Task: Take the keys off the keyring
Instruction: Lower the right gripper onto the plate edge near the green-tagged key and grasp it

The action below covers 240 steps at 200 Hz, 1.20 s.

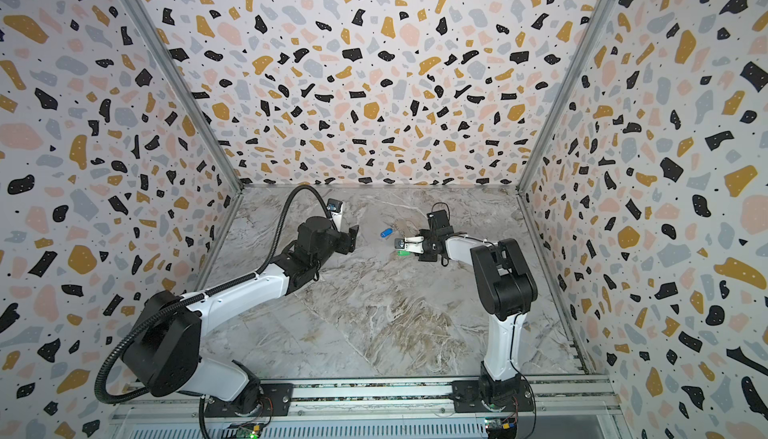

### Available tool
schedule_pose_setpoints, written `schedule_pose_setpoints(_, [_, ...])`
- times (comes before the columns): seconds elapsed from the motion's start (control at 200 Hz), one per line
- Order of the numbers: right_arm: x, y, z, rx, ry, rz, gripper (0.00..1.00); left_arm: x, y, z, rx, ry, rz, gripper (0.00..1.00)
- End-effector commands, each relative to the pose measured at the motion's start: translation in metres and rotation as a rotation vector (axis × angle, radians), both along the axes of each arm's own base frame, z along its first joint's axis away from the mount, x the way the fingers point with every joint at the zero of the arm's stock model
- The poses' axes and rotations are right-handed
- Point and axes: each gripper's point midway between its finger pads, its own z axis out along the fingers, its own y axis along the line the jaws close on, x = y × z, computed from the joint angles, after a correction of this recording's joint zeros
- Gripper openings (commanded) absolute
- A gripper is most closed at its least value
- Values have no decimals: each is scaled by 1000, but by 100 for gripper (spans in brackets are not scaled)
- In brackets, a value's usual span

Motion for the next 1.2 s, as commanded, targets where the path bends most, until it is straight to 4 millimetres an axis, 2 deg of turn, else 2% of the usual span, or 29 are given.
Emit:
schedule_pose_setpoints(0.0, [13,3,13,-7,-46,0,26,2,5,7,-7,-24,19,78])
schedule_pose_setpoints(0.09, [16,2,13,-12,-58,-9,21,2,5,7,-6,-25,20,78])
schedule_pose_setpoints(0.511, [15,8,8,-18,-50,17,16,4,3,6,-8,-26,19,78])
schedule_pose_setpoints(0.881, [14,11,10,-16,-47,34,6,5,3,5,-5,-28,19,78])
schedule_pose_setpoints(1.021, [12,17,28,25,-51,41,3,5,2,8,3,-35,12,78])
schedule_pose_setpoints(1.196, [9,30,84,169,-12,24,2,3,1,29,20,-89,-16,78])
